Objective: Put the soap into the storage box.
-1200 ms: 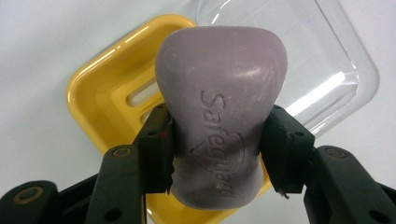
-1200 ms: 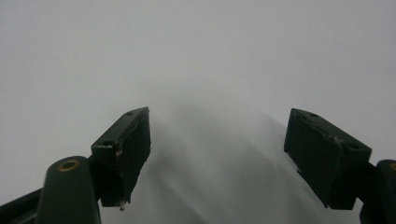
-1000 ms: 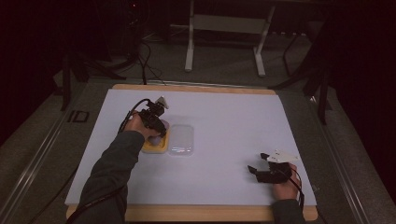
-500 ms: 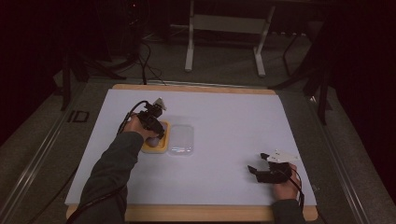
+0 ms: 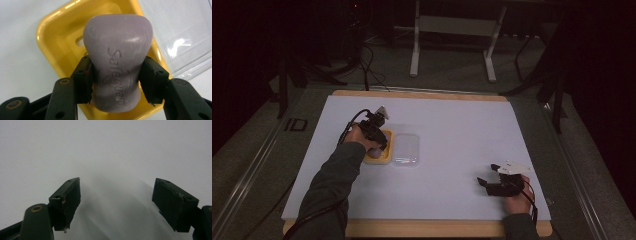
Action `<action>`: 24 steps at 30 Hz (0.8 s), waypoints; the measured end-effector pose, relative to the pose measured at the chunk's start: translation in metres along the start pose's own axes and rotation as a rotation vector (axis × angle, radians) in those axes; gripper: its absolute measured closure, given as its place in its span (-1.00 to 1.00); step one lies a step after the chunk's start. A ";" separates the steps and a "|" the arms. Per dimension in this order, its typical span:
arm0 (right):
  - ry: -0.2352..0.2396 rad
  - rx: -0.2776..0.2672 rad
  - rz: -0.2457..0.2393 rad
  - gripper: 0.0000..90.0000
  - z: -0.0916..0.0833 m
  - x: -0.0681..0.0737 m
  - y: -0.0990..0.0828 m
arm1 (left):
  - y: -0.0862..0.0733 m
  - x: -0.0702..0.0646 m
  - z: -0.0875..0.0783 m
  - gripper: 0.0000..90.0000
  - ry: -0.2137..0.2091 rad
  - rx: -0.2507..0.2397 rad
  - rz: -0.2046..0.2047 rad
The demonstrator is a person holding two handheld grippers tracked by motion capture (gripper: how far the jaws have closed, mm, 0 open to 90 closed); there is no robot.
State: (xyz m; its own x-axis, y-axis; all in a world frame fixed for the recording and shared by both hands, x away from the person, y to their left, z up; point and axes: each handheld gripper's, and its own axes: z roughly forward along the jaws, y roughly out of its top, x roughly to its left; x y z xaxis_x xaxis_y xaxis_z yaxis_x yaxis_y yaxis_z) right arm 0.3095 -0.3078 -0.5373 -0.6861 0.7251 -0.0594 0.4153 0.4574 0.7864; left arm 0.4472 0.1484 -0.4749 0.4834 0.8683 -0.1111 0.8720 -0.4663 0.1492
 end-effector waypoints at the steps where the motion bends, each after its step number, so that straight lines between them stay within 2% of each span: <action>1: 0.000 0.001 -0.001 -0.50 0.000 0.000 0.000 | 0.000 0.001 0.001 -0.04 0.004 0.006 -0.004; 4: 0.000 0.000 -0.002 -0.50 0.000 0.000 0.000 | -0.001 0.007 0.002 -0.10 -0.019 -0.010 -0.038; 9: -0.001 0.002 -0.006 -0.50 0.000 0.000 0.000 | -0.003 0.008 -0.001 -0.22 -0.025 -0.043 -0.052; 13: -0.001 0.002 -0.006 -0.50 0.000 0.001 0.000 | -0.003 0.008 -0.008 -0.31 0.002 -0.070 -0.042; 20: -0.001 0.002 -0.006 -0.50 0.000 0.000 0.000 | -0.005 0.008 -0.018 -0.31 0.017 -0.108 -0.031; 24: -0.001 0.002 -0.006 -0.50 0.000 0.001 0.000 | -0.006 0.005 -0.025 -0.31 0.030 -0.133 0.001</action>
State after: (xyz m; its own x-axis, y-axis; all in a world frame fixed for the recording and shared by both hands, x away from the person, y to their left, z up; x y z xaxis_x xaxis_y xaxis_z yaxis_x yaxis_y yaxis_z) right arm 0.3094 -0.3071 -0.5374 -0.6880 0.7228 -0.0648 0.4123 0.4628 0.7847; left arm 0.4422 0.1605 -0.4517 0.4797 0.8736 -0.0818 0.8527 -0.4422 0.2781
